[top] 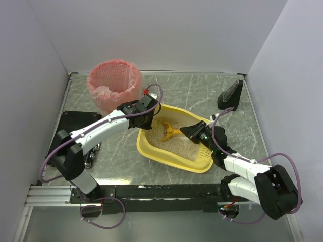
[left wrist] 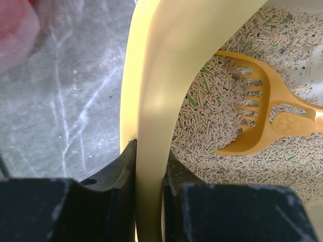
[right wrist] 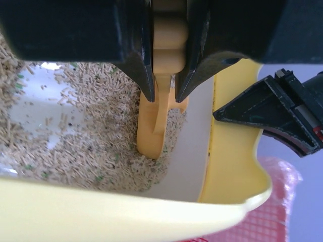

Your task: Clean the litter box

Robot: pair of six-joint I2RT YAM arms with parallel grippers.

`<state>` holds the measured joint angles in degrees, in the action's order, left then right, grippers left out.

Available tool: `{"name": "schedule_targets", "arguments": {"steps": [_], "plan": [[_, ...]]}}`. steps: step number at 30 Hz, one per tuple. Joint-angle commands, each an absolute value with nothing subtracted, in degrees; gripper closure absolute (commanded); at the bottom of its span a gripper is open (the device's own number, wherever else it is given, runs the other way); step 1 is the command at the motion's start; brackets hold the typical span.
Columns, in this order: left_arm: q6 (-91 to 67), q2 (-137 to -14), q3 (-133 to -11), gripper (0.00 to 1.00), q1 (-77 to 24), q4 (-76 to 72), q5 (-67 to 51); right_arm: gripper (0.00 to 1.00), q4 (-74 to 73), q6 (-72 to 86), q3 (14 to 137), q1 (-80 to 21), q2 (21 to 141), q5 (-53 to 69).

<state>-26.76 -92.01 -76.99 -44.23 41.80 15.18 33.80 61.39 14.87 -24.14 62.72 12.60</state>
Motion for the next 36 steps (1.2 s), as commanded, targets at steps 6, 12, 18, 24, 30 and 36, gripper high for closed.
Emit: {"name": "schedule_targets", "arguments": {"steps": [6, 12, 18, 24, 30, 36], "plan": [[-33.92, -81.74, -83.5, 0.99, -45.09, 29.26, 11.93, 1.0, 38.77, 65.31, 13.62, -25.14, 56.88, 12.4], [-35.16, -80.51, -79.9, 0.99, -44.56, 31.38, 15.12, 1.0, 34.37, 66.35, 12.4, -22.94, 49.4, 9.32], [-35.59, -81.03, -76.82, 0.99, -44.03, 32.16, 15.29, 1.0, 34.98, 67.5, 11.6, -21.09, 45.88, 10.72], [-36.38, -83.93, -76.38, 0.99, -43.25, 34.27, 15.82, 1.0, 34.19, 67.67, 11.26, -20.22, 43.33, 10.63], [-35.69, -83.15, -72.34, 0.99, -41.4, 30.41, 11.95, 1.0, 37.35, 70.3, 8.88, -16.36, 42.28, 16.07], [-32.52, -82.62, -69.35, 0.99, -41.04, 27.95, 11.78, 1.0, 45.7, 75.23, 7.21, -12.31, 42.81, 23.19]]}}
